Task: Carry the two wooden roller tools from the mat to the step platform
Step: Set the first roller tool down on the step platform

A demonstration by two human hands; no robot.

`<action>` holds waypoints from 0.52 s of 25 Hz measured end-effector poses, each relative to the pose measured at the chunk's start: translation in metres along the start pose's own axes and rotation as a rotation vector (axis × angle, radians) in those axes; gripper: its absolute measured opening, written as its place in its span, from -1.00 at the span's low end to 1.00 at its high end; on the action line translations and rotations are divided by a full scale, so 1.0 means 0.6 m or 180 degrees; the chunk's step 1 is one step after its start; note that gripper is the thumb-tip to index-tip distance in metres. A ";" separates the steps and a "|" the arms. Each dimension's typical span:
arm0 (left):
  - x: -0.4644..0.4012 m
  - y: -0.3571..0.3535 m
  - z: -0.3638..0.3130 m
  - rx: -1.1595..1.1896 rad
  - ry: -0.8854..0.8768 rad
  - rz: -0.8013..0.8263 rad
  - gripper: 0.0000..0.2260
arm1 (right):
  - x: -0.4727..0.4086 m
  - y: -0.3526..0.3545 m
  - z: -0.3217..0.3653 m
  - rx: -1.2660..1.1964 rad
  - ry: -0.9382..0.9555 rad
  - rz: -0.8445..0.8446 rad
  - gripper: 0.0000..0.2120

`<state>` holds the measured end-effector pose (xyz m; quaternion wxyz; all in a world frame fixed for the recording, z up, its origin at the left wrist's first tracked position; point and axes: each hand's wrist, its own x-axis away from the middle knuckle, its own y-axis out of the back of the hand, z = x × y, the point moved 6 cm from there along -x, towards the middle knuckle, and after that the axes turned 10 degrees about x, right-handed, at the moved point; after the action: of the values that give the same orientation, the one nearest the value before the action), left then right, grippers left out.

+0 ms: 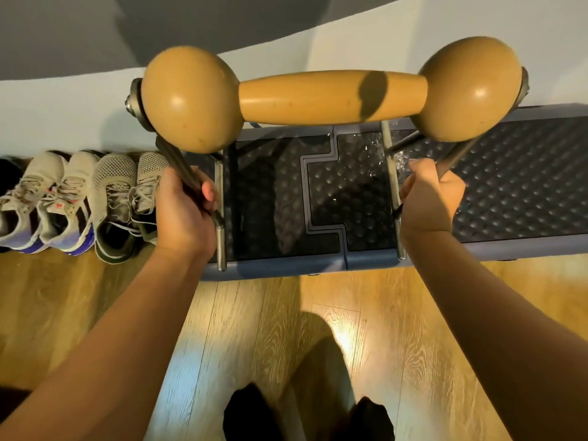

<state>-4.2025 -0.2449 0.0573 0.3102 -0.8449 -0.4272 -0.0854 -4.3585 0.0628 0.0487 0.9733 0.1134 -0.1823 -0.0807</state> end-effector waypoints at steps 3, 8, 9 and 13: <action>0.001 0.001 0.018 0.0026 0.0013 0.0035 -0.59 | -0.009 -0.001 -0.009 0.0005 -0.0037 0.0014 -0.64; -0.006 0.005 0.038 -0.0027 0.0033 0.0096 -0.61 | -0.019 0.004 -0.027 -0.0128 0.0000 0.0076 -0.59; -0.007 0.005 0.040 -0.0053 0.0026 0.0097 -0.63 | -0.021 0.003 -0.028 -0.0141 0.0007 0.0110 -0.58; -0.003 0.008 0.050 -0.0075 -0.0024 0.0067 -0.62 | -0.024 0.000 -0.032 -0.0170 -0.0005 0.0234 -0.56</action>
<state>-4.2035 -0.2305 0.0305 0.2996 -0.8533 -0.4185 -0.0841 -4.3645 0.0693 0.0264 0.9782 0.0805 -0.1849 -0.0498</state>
